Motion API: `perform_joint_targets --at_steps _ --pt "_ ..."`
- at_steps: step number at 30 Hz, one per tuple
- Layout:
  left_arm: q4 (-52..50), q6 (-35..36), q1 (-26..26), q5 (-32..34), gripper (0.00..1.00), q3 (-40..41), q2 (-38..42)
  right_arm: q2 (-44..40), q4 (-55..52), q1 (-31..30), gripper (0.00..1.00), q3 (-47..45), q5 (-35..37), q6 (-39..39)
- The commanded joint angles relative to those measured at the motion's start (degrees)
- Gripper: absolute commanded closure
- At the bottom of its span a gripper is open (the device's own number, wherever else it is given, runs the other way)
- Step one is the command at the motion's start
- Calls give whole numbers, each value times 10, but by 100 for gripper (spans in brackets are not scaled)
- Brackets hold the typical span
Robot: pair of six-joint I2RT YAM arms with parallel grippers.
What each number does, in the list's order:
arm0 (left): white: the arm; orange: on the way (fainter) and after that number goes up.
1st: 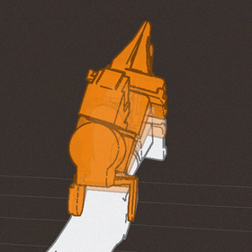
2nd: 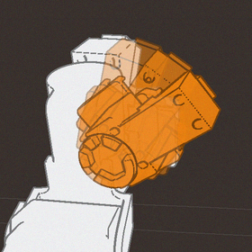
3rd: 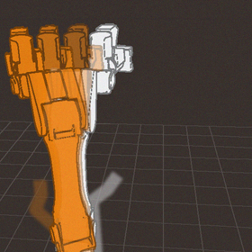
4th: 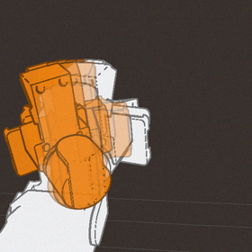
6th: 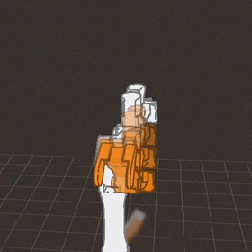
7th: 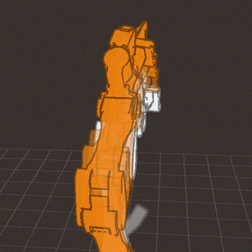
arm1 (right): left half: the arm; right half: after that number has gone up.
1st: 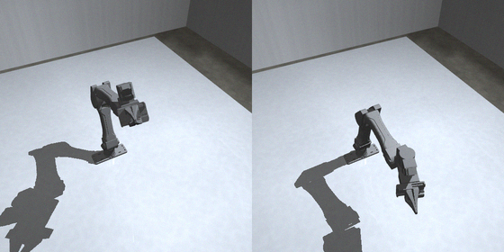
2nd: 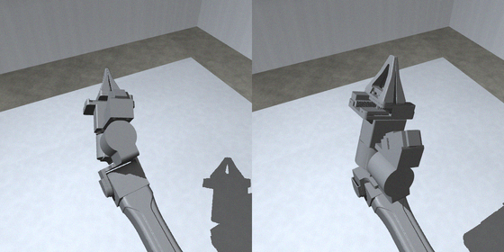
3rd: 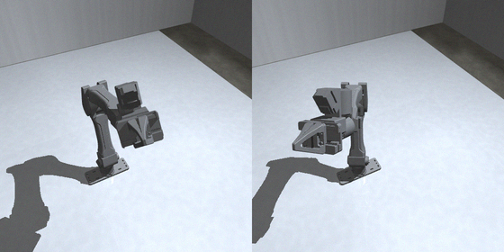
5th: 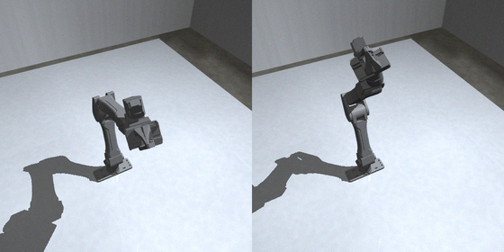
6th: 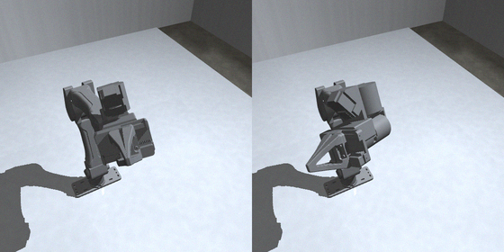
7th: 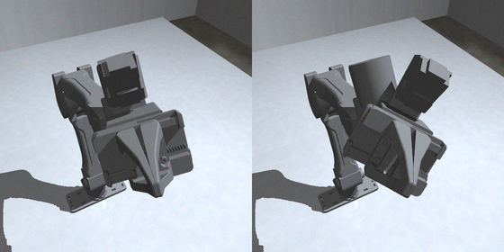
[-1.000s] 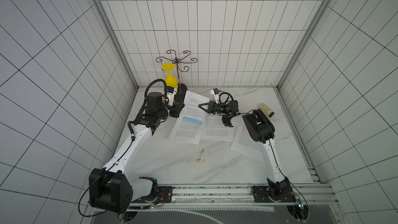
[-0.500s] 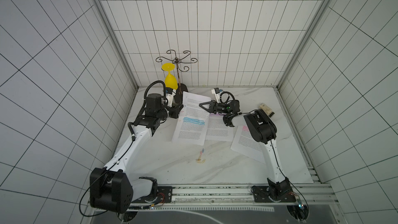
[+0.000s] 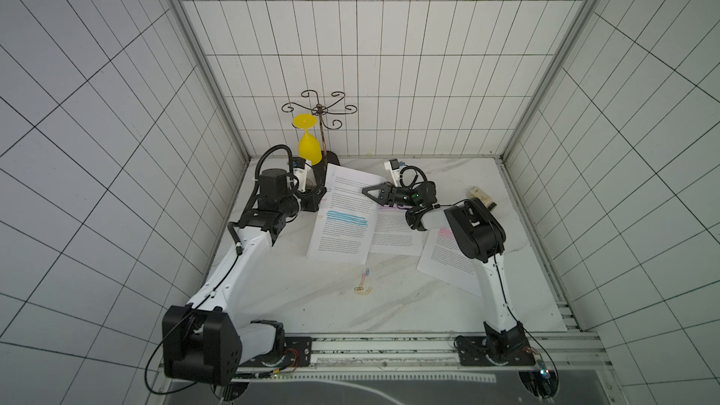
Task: Unclip the paperclips from the documents
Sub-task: Pick up the document from the center of the board.
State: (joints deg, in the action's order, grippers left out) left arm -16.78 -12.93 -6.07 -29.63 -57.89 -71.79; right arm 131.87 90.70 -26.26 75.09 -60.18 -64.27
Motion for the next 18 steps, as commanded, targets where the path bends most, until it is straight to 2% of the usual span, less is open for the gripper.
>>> perform_joint_targets --at_steps 1,8,12,18 --pt "33 -27 9 -3 100 -13 6 -26 157 -5 43 -29 -4 -18" --pt "68 -64 24 -16 100 -10 7 -54 157 -8 40 -56 2 -21" --pt "98 -87 29 -21 100 2 13 -58 157 -9 35 -58 11 -22" --pt "87 -90 37 -26 100 10 30 -55 157 -9 30 -54 29 -31"
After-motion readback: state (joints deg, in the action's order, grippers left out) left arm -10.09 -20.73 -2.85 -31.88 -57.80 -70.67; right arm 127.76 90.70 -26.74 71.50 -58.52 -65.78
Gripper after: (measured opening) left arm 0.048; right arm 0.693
